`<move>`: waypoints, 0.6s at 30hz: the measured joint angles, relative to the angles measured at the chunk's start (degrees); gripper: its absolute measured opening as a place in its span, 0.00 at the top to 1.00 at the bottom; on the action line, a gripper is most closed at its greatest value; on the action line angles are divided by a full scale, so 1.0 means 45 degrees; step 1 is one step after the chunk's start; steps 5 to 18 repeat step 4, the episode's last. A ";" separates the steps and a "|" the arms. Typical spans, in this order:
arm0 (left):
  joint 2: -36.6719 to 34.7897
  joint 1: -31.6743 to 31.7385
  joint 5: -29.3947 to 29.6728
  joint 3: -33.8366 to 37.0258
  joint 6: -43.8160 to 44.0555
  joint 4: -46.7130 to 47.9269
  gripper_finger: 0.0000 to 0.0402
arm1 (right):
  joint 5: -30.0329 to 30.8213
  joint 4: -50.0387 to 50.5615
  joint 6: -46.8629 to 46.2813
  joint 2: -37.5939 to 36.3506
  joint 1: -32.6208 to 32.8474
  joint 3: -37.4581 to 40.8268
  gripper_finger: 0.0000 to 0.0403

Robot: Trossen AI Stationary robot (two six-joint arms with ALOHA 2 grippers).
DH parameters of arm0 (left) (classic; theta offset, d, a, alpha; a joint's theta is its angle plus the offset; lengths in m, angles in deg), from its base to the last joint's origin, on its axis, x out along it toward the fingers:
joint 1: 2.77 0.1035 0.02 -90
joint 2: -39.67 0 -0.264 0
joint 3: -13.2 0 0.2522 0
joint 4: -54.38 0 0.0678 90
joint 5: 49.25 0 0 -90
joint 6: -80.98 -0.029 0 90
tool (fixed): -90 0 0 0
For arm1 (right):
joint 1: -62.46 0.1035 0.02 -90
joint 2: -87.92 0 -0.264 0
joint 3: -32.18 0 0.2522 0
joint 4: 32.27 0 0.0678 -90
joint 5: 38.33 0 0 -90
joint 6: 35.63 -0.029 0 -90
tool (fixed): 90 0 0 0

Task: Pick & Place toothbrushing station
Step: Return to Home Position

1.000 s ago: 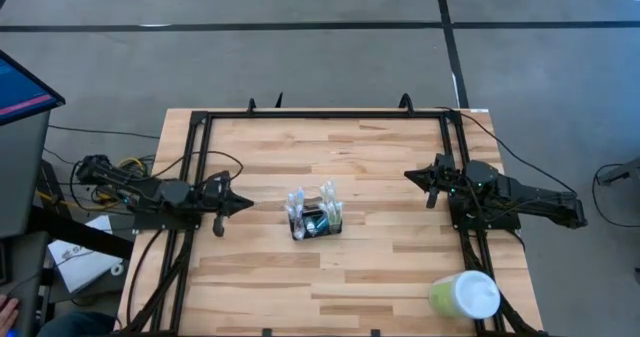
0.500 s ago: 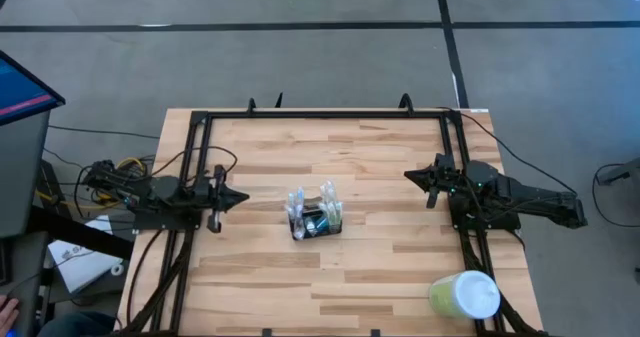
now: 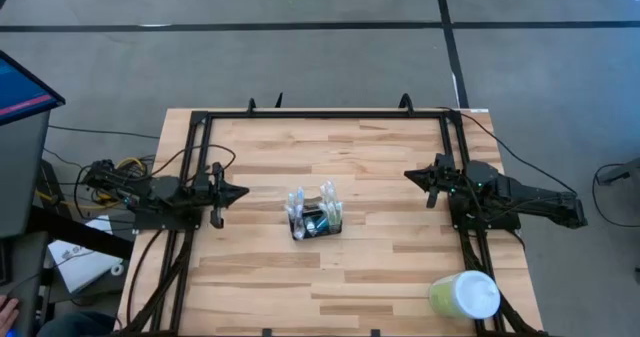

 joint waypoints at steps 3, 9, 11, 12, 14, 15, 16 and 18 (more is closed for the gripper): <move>0.0158 0.0000 0.0008 0.0019 -0.0003 -0.0126 1.00 | 0.0000 -0.0005 0.0000 0.0000 0.0004 0.0000 1.00; 0.0218 0.0000 0.0008 0.0019 -0.0002 -0.0135 1.00 | 0.0000 -0.0005 0.0000 0.0000 0.0002 0.0000 1.00; 0.0218 0.0000 0.0008 0.0019 -0.0002 -0.0135 1.00 | 0.0000 -0.0005 0.0000 0.0000 0.0002 0.0000 1.00; 0.0218 0.0000 0.0008 0.0019 -0.0002 -0.0135 1.00 | 0.0000 -0.0005 0.0000 0.0000 0.0002 0.0000 1.00; 0.0218 0.0000 0.0008 0.0019 -0.0002 -0.0135 1.00 | 0.0000 -0.0005 0.0000 0.0000 0.0002 0.0000 1.00; 0.0218 0.0000 0.0008 0.0019 -0.0002 -0.0135 1.00 | 0.0000 -0.0005 0.0000 0.0000 0.0002 0.0000 1.00; 0.0218 0.0000 0.0008 0.0019 -0.0002 -0.0135 1.00 | 0.0000 -0.0005 0.0000 0.0000 0.0002 0.0000 1.00; 0.0218 0.0000 0.0008 0.0019 -0.0002 -0.0135 1.00 | 0.0000 -0.0005 0.0000 0.0000 0.0002 0.0000 1.00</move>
